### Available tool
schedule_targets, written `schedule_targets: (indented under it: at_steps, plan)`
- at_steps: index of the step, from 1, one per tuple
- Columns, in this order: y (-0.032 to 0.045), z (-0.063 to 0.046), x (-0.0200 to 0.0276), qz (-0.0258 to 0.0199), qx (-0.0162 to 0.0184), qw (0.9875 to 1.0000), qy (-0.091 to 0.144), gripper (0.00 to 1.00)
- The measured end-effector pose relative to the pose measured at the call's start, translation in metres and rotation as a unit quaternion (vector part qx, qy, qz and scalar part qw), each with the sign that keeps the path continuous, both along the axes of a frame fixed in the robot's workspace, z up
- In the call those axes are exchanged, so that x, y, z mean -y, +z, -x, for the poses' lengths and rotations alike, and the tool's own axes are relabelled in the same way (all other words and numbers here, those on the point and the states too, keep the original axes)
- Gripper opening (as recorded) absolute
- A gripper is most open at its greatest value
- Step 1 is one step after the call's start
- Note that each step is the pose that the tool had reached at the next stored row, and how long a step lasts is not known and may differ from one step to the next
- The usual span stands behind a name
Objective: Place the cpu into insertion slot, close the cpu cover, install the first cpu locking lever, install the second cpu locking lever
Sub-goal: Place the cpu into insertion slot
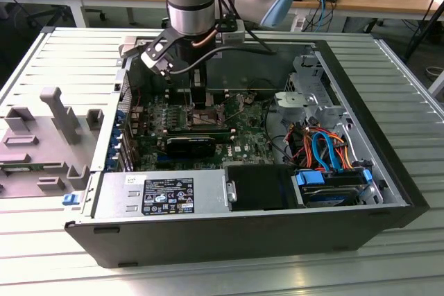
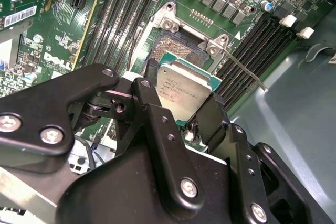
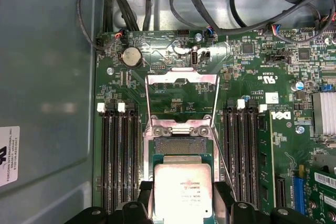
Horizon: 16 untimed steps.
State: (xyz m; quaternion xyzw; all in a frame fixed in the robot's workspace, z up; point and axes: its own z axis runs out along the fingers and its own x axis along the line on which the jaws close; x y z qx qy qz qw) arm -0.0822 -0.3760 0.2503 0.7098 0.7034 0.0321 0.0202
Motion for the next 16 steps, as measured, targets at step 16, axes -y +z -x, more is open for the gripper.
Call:
schedule_targets:
  at_steps: [16]
  plan:
    - [-0.0054,0.0001,0.0,0.0,0.0,1.0,0.0,0.54]
